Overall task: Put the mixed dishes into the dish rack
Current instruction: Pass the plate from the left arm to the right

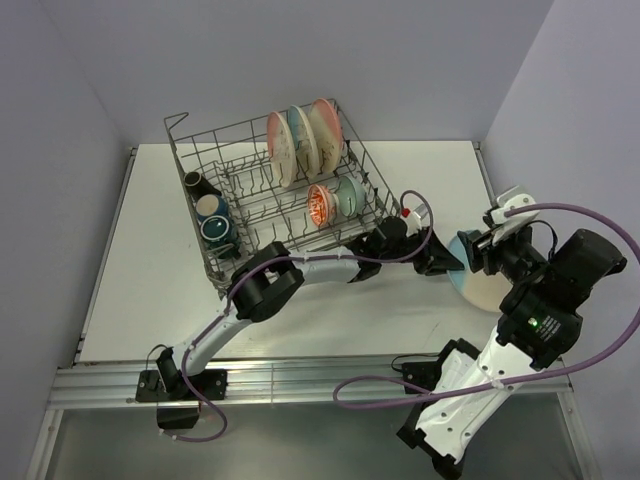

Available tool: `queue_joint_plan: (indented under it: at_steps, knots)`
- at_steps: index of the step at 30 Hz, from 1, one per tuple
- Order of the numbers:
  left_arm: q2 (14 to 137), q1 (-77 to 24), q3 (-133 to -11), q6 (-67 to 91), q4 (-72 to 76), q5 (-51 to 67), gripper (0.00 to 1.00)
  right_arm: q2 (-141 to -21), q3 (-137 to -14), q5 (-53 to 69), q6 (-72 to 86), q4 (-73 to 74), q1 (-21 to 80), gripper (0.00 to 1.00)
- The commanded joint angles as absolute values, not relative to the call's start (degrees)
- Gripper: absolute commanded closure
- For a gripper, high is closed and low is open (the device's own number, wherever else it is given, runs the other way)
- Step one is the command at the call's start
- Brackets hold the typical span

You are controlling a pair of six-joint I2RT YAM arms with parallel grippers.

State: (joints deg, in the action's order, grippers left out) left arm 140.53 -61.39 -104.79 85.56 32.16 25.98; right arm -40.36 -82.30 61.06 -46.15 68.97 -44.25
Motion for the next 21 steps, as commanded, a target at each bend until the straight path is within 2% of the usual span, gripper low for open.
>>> queue_joint_plan:
  at_steps: [1, 11, 21]
  knots:
    - [131.4, -56.9, -112.3, 83.1, 41.0, 23.6, 1.0, -42.4, -85.6, 66.1, -29.7, 61.9, -44.1, 0.41]
    - [127.2, -53.5, -115.3, 80.1, 35.0, 24.5, 1.0, -42.4, -87.4, 70.5, -7.3, 47.0, -44.1, 0.4]
    - [127.3, -53.8, -104.9, 85.5, 43.2, 26.6, 1.0, -41.7, -83.4, 67.3, -10.1, 48.8, -44.1, 0.4]
